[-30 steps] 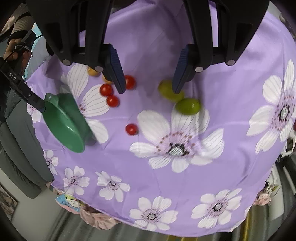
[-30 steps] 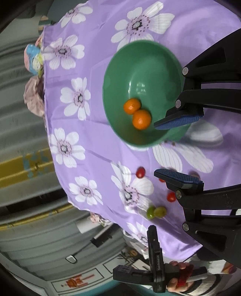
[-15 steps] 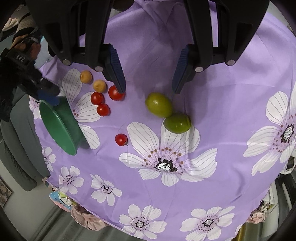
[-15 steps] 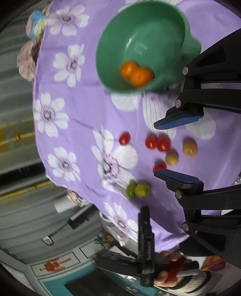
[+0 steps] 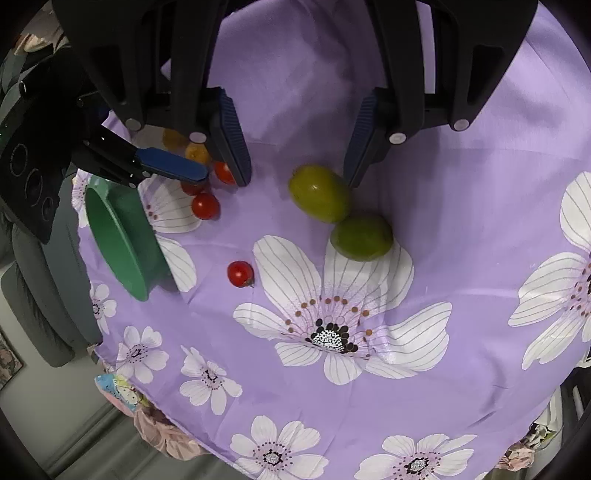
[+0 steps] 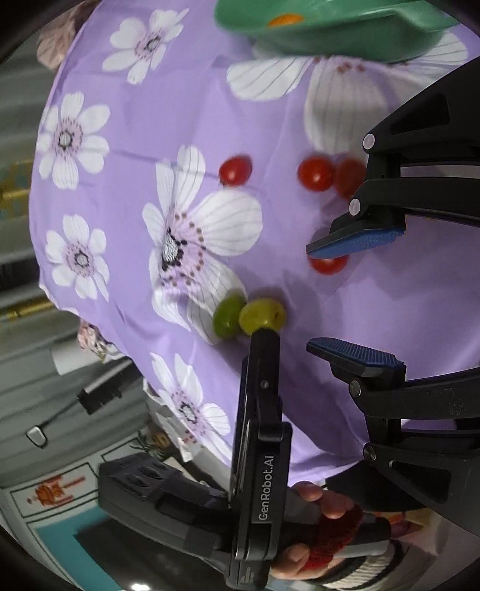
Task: Organize fruits
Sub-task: 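Move the left tool back to the yellow-green plum and grasp it, then carry the plum with the left tool into the green bowl and release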
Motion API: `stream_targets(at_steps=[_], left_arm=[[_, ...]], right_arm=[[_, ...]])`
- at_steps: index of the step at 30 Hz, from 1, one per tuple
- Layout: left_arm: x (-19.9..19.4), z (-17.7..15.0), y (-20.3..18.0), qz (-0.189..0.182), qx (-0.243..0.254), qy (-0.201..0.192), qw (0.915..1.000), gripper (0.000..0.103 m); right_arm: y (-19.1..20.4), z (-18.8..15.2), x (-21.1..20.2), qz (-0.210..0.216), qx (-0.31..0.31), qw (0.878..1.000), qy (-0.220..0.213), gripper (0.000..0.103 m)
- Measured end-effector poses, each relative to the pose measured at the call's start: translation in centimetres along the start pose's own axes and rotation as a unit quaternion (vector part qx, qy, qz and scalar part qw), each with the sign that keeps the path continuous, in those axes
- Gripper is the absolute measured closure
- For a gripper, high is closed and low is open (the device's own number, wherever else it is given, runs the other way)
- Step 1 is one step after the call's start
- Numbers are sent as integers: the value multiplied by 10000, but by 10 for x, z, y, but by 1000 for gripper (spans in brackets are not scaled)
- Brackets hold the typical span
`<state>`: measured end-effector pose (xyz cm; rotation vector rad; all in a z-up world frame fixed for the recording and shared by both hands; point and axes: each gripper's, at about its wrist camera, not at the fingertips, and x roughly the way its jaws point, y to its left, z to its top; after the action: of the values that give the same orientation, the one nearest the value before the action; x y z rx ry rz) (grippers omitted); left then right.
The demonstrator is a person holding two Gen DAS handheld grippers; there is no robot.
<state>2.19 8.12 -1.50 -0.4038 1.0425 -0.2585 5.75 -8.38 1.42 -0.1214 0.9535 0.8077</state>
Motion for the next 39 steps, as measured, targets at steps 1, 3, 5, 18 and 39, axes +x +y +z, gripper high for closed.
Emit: stream_targets(at_steps=[1, 3, 5, 18, 39], left_arm=[[2, 1, 1, 7, -2, 28, 10000, 51], [5, 3, 4, 17, -24, 68, 10000, 51], [8, 6, 6, -1, -35, 105, 9999, 51], [20, 14, 9, -26, -59, 312, 9995, 53], [24, 15, 6, 108, -33, 248, 9996, 65]], right_arm=[[0, 3, 5, 29, -19, 10000, 62, 58], [1, 6, 12, 30, -59, 9999, 149, 58], [3, 11, 20, 22, -136, 9996, 248, 58], [7, 34, 59, 319, -205, 9971, 665, 58], [6, 40, 72, 267, -315, 9966, 717, 66]])
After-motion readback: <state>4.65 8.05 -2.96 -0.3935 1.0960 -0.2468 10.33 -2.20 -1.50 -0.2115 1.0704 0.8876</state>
